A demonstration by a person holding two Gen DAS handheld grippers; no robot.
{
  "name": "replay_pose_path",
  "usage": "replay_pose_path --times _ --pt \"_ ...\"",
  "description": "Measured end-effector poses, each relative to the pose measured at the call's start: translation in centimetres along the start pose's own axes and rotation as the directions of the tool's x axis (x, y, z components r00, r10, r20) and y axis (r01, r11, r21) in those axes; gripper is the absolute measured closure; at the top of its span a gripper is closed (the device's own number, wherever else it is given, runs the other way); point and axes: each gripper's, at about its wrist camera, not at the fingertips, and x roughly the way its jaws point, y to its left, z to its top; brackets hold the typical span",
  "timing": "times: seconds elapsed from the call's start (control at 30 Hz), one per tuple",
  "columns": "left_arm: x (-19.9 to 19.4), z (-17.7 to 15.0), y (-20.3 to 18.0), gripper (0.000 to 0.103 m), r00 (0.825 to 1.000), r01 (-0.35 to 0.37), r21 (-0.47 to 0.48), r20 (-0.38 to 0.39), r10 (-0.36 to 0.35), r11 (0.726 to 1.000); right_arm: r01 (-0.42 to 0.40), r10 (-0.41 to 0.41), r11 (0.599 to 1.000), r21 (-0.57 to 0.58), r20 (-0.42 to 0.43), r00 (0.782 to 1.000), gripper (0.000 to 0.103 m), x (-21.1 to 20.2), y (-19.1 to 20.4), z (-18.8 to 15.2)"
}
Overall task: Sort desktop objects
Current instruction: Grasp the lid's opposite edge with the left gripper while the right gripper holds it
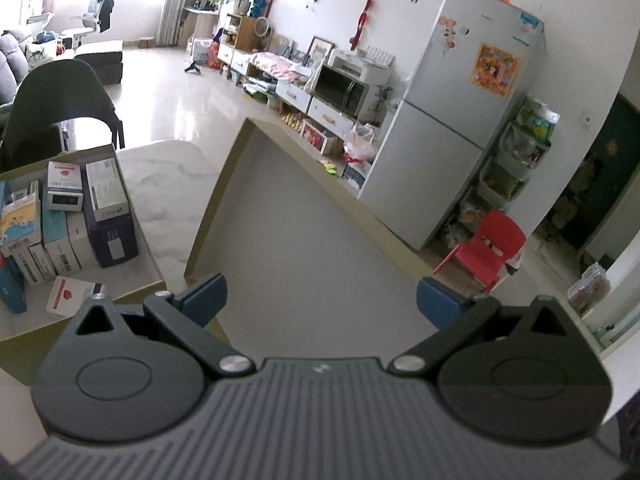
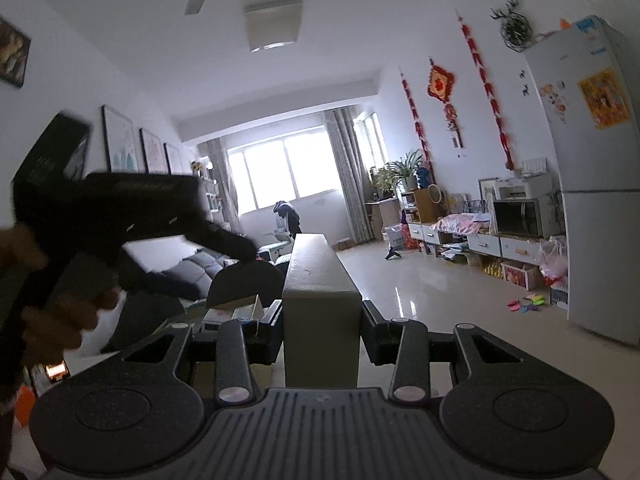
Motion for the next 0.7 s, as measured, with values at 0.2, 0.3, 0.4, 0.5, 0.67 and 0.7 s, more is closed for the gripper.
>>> replay_pose_path --times 0.2,0.3,0.4,0.5,0.67,0.7 --pt "0.2 0.3 -0.5 0.006 1.000 0.010 0.007 -0.014 -0.009 1.000 -0.031 0.029 0.997 -0.075 -0.029 0.999 0.060 -0.1 1.9 0.2" --pt "0.2 0.2 -0.8 0.007 1.000 0.010 0.019 -0.017 -0.010 1.000 -0.047 0.043 0.993 -0.104 -0.044 0.998 0.060 -0.2 2.7 0.2" --pt "0.1 0.2 -1.1 0.009 1.000 0.007 0.033 -0.021 -0.006 0.999 -0.062 0.055 0.990 -0.127 -0.057 0.997 0.060 -0.4 3.3 0.1" --pt "0.1 0.0 -1.3 0.011 1.000 0.001 0.045 -0.027 0.000 0.999 -0.080 0.071 0.985 -0.154 -0.066 0.995 0.059 -0.6 3.9 0.1" --pt "-0.1 -0.4 -1.0 0.019 0.999 -0.004 0.050 -0.035 0.006 0.999 -0.130 0.115 0.969 -0.212 -0.082 0.990 0.058 -1.0 5.4 -0.1" --pt "-0.1 -0.5 -0.8 0.022 0.999 -0.004 0.048 -0.037 0.006 0.999 -0.141 0.125 0.965 -0.222 -0.086 0.988 0.058 -1.1 5.6 -0.1"
